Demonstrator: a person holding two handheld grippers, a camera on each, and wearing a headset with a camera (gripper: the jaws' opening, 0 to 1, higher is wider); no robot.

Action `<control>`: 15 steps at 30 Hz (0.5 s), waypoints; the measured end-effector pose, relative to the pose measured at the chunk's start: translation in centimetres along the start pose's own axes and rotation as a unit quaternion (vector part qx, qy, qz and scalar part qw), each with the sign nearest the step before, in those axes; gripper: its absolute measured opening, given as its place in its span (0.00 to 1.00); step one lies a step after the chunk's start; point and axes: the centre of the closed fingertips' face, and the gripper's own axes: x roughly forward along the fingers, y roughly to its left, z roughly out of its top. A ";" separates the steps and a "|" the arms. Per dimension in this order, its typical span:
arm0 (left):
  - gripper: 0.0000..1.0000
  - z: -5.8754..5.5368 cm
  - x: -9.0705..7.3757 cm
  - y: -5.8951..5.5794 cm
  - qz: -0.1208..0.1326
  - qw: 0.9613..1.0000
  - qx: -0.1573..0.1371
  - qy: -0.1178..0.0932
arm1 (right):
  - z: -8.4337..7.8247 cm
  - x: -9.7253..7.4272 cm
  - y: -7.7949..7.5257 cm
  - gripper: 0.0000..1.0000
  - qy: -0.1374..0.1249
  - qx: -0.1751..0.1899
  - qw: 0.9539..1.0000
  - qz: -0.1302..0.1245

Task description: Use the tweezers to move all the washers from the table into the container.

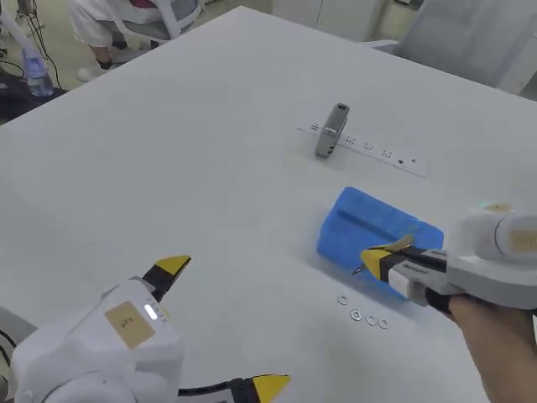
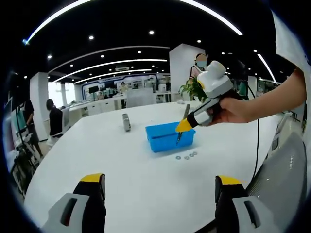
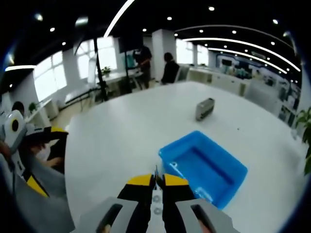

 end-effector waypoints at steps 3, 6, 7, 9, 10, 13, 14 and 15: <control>0.96 0.1 0.0 0.1 0.002 1.000 0.000 -0.003 | -1.0 0.5 0.1 0.03 0.011 0.006 1.000 0.003; 0.95 0.1 0.0 0.0 -0.002 1.000 -0.003 -0.003 | -2.0 1.2 0.0 0.03 0.023 0.009 1.000 0.002; 0.95 0.1 0.0 0.0 0.000 1.000 0.000 -0.003 | -2.4 1.5 -0.1 0.03 0.026 0.015 1.000 0.003; 0.95 0.2 -0.1 0.0 0.001 1.000 0.000 -0.005 | -2.7 2.0 -0.1 0.03 0.029 0.016 0.999 0.004; 0.95 0.2 -0.1 0.1 0.000 1.000 -0.002 -0.004 | -2.7 2.1 0.0 0.03 0.032 0.011 0.999 0.004; 0.95 0.1 -0.1 0.2 0.004 1.000 -0.001 -0.003 | -3.3 2.2 -0.2 0.03 0.049 -0.007 0.999 -0.004; 0.95 0.1 -0.1 0.2 0.005 1.000 -0.001 -0.003 | -3.3 2.1 0.0 0.03 0.050 -0.011 0.999 -0.006; 0.95 0.1 -0.1 0.2 0.005 1.000 -0.001 -0.003 | -3.2 2.0 0.0 0.03 0.049 -0.011 0.999 -0.006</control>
